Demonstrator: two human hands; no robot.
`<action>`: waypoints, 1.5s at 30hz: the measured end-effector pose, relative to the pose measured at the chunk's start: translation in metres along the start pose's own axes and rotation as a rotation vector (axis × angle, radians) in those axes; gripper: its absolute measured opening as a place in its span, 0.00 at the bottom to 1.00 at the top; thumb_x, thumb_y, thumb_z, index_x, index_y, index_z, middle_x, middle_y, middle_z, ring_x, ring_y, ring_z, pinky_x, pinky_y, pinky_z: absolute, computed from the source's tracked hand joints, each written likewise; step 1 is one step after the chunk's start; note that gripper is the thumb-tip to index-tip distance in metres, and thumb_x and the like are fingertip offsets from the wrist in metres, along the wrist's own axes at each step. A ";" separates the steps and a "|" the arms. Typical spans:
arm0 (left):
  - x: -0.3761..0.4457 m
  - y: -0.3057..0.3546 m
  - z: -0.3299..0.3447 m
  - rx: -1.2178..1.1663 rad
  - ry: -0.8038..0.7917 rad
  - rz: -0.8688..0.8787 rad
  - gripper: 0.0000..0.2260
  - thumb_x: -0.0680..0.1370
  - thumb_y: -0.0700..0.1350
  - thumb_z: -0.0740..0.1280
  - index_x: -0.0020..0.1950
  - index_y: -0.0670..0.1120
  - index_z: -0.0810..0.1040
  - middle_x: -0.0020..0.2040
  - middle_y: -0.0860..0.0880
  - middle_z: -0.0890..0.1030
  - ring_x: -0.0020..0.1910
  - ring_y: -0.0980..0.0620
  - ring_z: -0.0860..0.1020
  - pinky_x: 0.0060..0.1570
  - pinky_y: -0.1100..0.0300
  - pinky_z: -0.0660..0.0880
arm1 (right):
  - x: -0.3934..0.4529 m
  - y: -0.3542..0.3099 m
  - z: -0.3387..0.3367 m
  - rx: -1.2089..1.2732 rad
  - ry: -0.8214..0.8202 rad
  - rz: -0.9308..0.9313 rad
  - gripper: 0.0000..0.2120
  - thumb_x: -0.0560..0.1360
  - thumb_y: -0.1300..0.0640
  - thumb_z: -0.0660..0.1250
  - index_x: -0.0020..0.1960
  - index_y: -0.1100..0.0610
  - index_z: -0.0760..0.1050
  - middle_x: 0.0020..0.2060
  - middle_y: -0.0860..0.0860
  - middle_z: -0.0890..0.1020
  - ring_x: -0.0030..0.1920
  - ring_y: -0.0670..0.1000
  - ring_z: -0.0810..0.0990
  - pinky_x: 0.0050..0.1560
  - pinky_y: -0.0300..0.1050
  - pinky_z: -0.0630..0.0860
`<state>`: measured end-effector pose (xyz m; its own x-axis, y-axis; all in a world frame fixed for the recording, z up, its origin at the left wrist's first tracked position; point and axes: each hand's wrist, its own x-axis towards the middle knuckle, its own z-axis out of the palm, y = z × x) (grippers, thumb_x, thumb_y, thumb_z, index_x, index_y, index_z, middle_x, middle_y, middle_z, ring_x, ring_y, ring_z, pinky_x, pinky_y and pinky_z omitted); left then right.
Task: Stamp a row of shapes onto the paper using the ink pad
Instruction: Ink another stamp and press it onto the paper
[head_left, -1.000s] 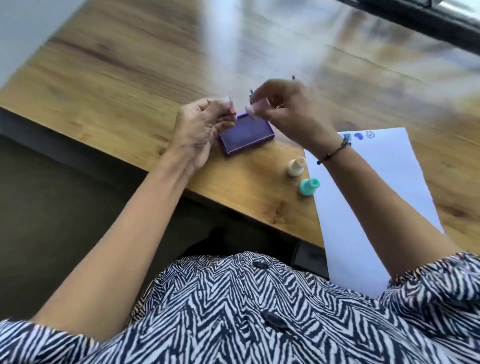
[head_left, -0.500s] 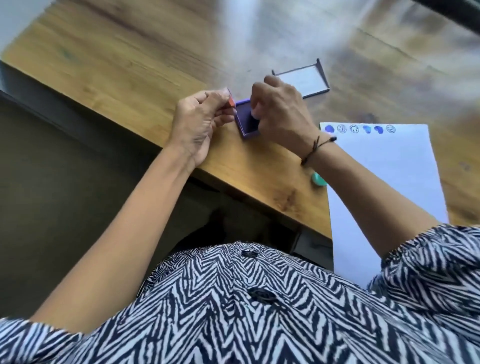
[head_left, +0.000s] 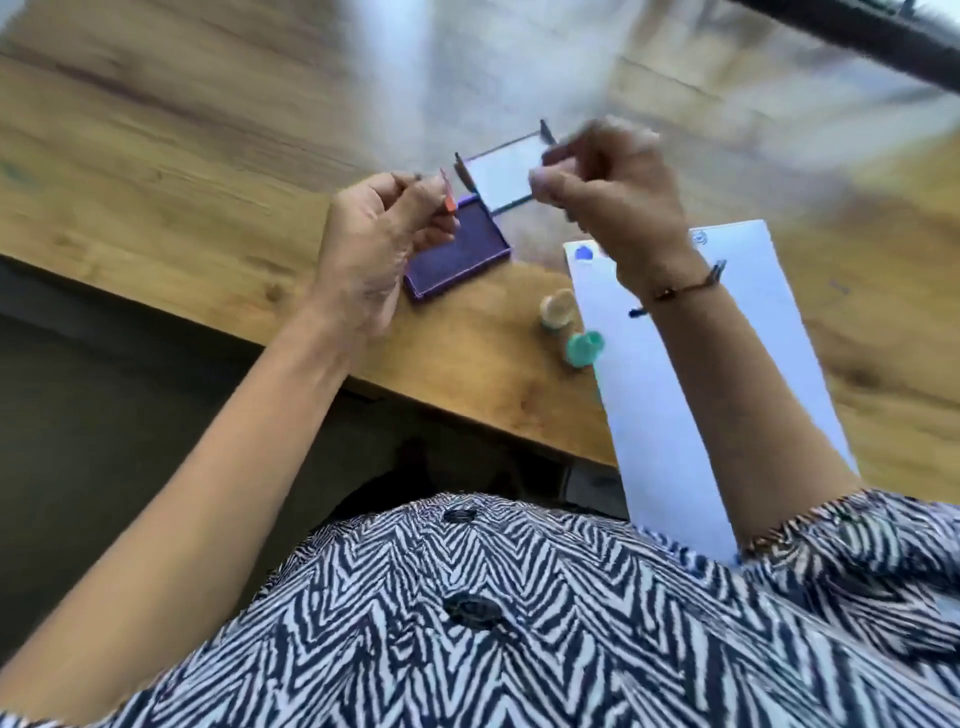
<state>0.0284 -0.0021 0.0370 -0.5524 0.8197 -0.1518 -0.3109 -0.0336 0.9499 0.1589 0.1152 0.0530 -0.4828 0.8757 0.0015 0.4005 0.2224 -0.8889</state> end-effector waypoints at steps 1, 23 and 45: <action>-0.001 0.000 0.013 0.003 -0.068 0.007 0.07 0.76 0.37 0.62 0.38 0.43 0.75 0.29 0.53 0.79 0.29 0.56 0.76 0.33 0.67 0.74 | -0.007 0.010 -0.022 0.081 0.098 0.058 0.10 0.66 0.64 0.71 0.34 0.49 0.75 0.28 0.47 0.78 0.26 0.40 0.73 0.28 0.35 0.70; -0.014 -0.073 0.182 1.054 -0.659 0.282 0.11 0.76 0.44 0.59 0.53 0.38 0.71 0.49 0.37 0.80 0.49 0.40 0.76 0.47 0.51 0.70 | 0.007 0.095 -0.127 -0.715 0.136 -0.001 0.10 0.69 0.61 0.64 0.48 0.61 0.79 0.48 0.61 0.81 0.50 0.59 0.77 0.47 0.46 0.70; -0.010 -0.068 0.184 1.045 -0.688 0.205 0.12 0.76 0.45 0.59 0.54 0.38 0.71 0.51 0.38 0.79 0.51 0.40 0.75 0.51 0.48 0.71 | 0.015 0.097 -0.121 -0.899 0.054 -0.021 0.09 0.68 0.65 0.59 0.44 0.59 0.76 0.45 0.61 0.77 0.43 0.63 0.77 0.41 0.51 0.74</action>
<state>0.1971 0.0968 0.0246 0.0942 0.9903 -0.1020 0.6624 0.0142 0.7490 0.2847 0.2020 0.0220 -0.4687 0.8816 0.0558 0.8609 0.4701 -0.1947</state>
